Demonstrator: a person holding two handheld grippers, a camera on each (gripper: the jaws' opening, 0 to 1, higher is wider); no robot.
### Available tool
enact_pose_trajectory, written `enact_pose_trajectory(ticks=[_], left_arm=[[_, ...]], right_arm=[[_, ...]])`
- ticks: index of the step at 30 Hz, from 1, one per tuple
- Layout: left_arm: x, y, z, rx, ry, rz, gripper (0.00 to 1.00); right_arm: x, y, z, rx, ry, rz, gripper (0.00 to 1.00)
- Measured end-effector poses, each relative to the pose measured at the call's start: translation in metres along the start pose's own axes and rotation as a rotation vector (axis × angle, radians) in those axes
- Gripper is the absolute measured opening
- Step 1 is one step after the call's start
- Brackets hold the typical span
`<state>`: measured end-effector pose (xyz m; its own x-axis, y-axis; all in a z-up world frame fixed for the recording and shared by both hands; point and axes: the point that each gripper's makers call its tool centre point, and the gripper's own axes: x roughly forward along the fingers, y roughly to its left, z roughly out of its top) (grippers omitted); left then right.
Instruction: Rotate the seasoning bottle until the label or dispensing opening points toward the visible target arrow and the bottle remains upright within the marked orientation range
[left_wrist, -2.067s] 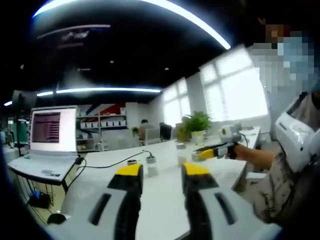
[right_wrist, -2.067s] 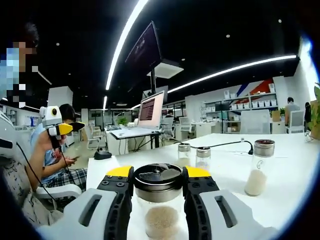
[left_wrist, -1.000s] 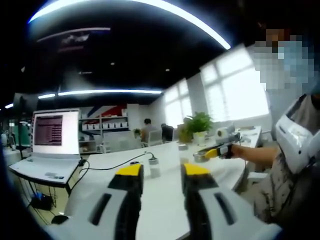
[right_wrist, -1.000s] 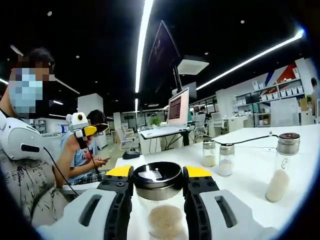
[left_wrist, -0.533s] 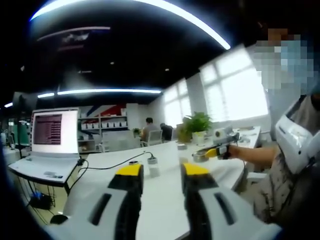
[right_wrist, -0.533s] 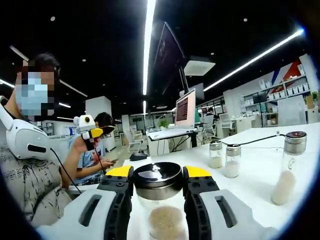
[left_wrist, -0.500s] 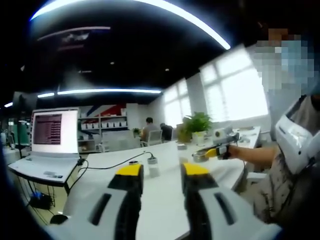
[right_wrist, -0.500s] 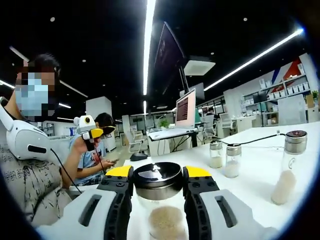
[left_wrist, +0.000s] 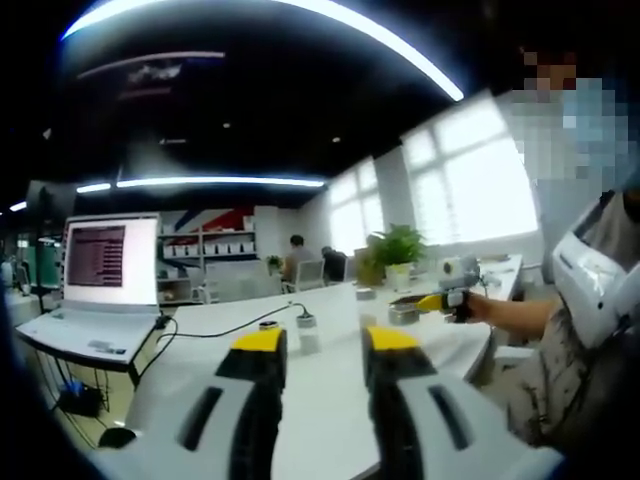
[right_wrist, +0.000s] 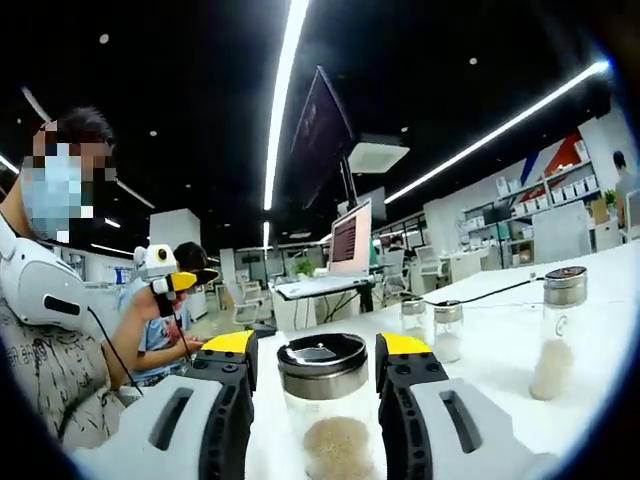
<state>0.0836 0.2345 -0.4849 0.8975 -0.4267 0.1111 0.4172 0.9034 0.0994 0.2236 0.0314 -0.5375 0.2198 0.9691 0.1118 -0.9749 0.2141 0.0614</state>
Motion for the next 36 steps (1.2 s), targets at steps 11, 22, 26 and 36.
enact_pose_trajectory(ticks=[11,22,26,36], left_arm=[[0.0,0.0,0.0,-0.003,-0.005,0.006,0.31],[0.002,-0.002,-0.003,-0.004,0.005,-0.003,0.31],[0.002,-0.003,-0.003,-0.004,0.007,-0.007,0.31],[0.001,-0.001,-0.002,-0.004,0.005,-0.001,0.31]], right_arm=[[-0.001,-0.001,0.005,-0.06,0.002,-0.188,0.38],[0.008,-0.003,-0.002,-0.031,0.054,-0.247,0.49],[0.009,-0.002,-0.006,-0.056,0.086,-0.261,0.44],[0.009,-0.004,-0.007,-0.05,0.098,-0.24,0.37]])
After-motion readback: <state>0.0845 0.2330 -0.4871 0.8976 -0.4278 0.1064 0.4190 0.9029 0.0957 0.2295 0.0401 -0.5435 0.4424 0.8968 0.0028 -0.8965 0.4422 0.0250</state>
